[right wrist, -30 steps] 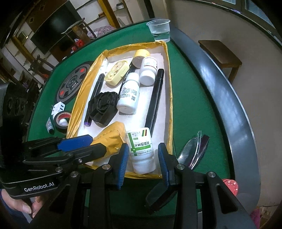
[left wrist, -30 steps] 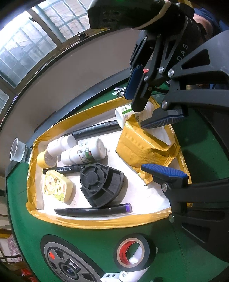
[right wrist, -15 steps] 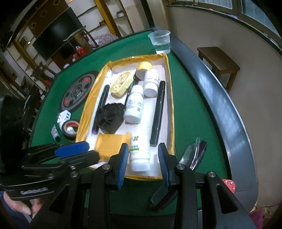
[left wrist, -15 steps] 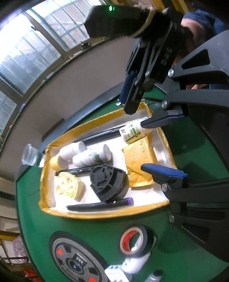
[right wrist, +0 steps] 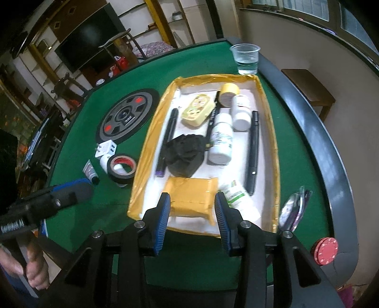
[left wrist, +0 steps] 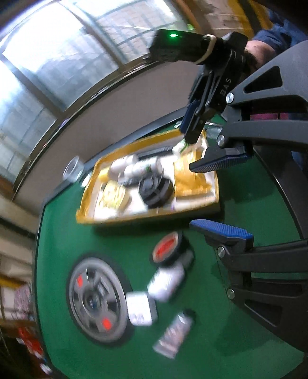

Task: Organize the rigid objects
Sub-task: 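Lower the packet and bottle into the tray and open both grippers, then move the left gripper to the silver tube while the right moves to the black tape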

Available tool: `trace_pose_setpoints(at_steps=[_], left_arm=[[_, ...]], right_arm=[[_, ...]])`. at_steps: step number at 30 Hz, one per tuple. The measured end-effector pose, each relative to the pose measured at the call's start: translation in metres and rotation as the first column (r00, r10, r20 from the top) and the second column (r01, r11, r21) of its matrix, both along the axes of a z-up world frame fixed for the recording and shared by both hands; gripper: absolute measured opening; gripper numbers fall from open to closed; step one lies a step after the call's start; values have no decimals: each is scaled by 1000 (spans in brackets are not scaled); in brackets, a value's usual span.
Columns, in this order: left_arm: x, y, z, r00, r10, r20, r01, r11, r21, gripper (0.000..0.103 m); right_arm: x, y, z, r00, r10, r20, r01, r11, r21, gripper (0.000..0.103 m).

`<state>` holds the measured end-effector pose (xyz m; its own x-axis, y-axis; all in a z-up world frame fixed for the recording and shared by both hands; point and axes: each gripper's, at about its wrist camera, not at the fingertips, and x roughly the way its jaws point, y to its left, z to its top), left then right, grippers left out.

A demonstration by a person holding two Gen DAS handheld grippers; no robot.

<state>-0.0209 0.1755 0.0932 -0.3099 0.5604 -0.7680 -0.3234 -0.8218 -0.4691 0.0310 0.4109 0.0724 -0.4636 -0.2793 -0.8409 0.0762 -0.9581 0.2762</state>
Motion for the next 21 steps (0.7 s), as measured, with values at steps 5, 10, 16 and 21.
trace_pose_setpoints(at_steps=[5,10,16,21], left_arm=[[-14,-76,-20,963,246,109,-250,968,24,54],[-39,-122,-56,871,405,277,-431,902,38,55],[-70,-107,-79,838,445,316,-448,891,-66,55],[-81,-90,-86,858,437,272,-400,899,-180,50]], right_arm=[[7,-12,-2,1000,11,10,-11,1000,5,39],[15,-12,-6,1000,2,29,-2,1000,16,40],[21,-5,-6,999,-19,31,19,1000,20,40],[22,0,-6,999,-27,32,27,1000,11,40]])
